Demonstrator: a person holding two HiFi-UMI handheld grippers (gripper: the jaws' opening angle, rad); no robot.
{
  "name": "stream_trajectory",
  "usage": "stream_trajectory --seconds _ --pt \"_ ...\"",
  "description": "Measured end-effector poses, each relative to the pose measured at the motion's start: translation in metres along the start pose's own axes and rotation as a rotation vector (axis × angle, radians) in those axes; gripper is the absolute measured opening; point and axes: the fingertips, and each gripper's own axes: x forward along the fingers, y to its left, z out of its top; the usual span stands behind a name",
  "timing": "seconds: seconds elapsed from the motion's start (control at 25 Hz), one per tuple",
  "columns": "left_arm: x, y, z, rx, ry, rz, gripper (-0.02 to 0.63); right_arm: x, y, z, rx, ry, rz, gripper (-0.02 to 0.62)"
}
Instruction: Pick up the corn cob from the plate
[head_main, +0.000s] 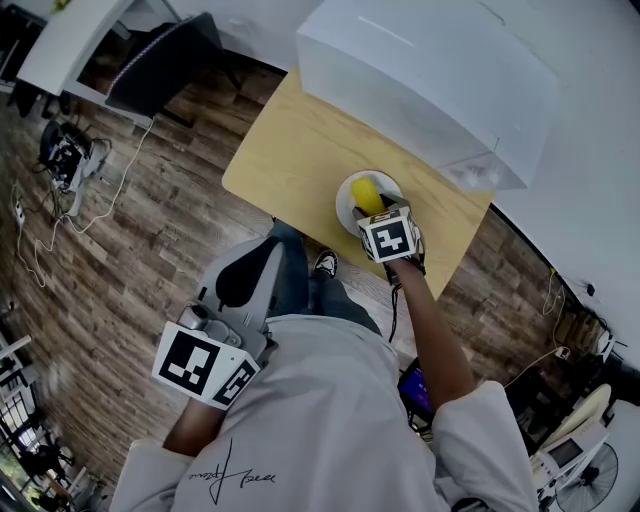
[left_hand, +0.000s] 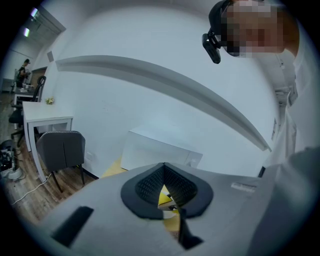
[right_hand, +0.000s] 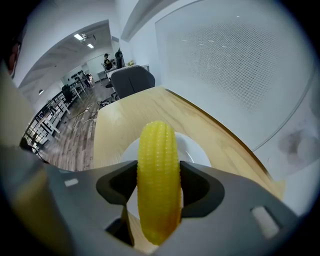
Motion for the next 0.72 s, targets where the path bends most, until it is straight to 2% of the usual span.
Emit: stream_trajectory --seconds 0.72 --pt "0.003 -0.017 -0.004 0.013 0.005 -0.017 -0.006 -0.021 0.000 0.002 0.046 -0.053 0.029 0.264"
